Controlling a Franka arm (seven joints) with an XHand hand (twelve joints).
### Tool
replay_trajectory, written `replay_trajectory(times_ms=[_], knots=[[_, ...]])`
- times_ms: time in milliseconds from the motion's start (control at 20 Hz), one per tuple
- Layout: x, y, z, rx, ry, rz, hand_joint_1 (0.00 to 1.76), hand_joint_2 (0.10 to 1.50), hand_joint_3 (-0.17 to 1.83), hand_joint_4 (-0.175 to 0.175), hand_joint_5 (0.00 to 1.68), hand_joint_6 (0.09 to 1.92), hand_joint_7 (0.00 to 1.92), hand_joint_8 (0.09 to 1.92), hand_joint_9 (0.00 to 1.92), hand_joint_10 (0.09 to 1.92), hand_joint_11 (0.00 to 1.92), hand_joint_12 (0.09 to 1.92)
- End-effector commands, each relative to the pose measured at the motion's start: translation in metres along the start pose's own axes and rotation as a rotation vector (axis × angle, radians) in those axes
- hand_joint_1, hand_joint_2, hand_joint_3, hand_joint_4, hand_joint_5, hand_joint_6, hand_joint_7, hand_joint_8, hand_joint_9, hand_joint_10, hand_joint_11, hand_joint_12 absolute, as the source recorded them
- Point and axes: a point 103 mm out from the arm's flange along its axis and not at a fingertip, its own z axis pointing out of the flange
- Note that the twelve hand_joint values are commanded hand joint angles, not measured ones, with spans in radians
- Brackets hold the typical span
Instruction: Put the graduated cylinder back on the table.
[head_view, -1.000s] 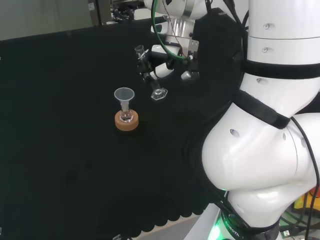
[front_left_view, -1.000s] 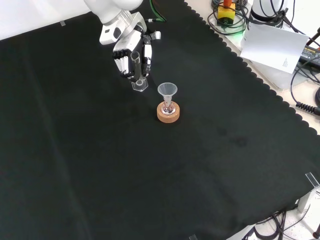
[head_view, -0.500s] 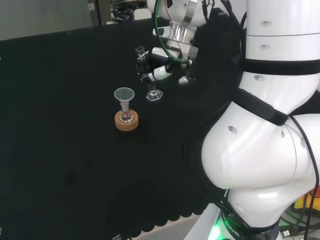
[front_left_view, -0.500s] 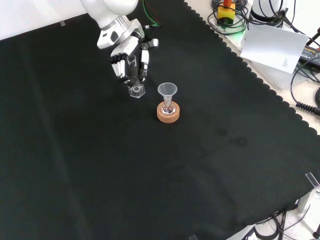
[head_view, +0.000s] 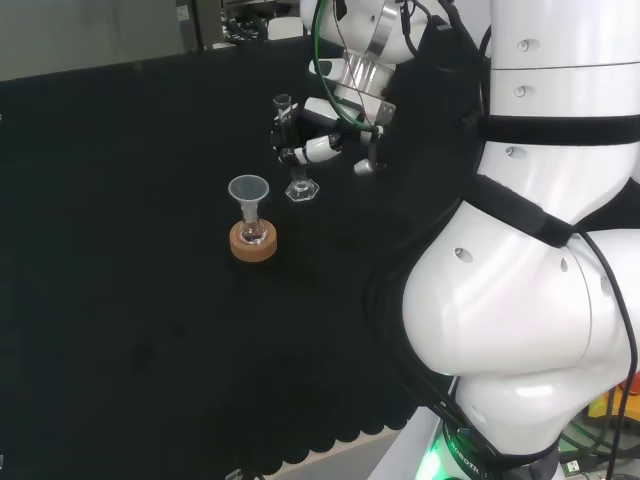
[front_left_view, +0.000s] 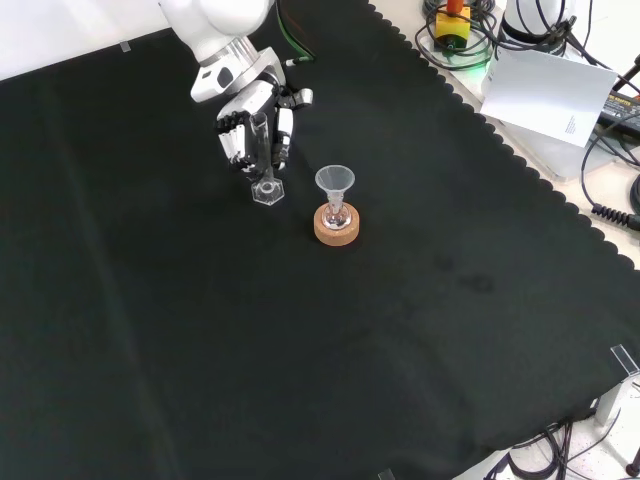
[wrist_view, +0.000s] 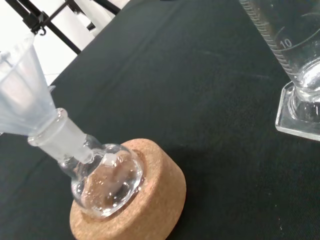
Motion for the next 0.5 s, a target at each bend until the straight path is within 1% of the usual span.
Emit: replay_trajectory(times_ms=[50, 500], knots=[[-0.0062, 0.0005, 0.008, -0.034, 0.019, 0.0, 1.13, 1.16, 0.0, -0.152, 0.91, 1.13, 1.07, 0.57, 1.39, 0.09, 1.15, 0.79], [-0.0113, 0.0001, 0.0138, -0.049, 0.03, 0.01, 1.13, 1.16, 0.0, -0.158, 0.91, 1.13, 1.07, 0.56, 1.38, 0.09, 1.15, 0.78]])
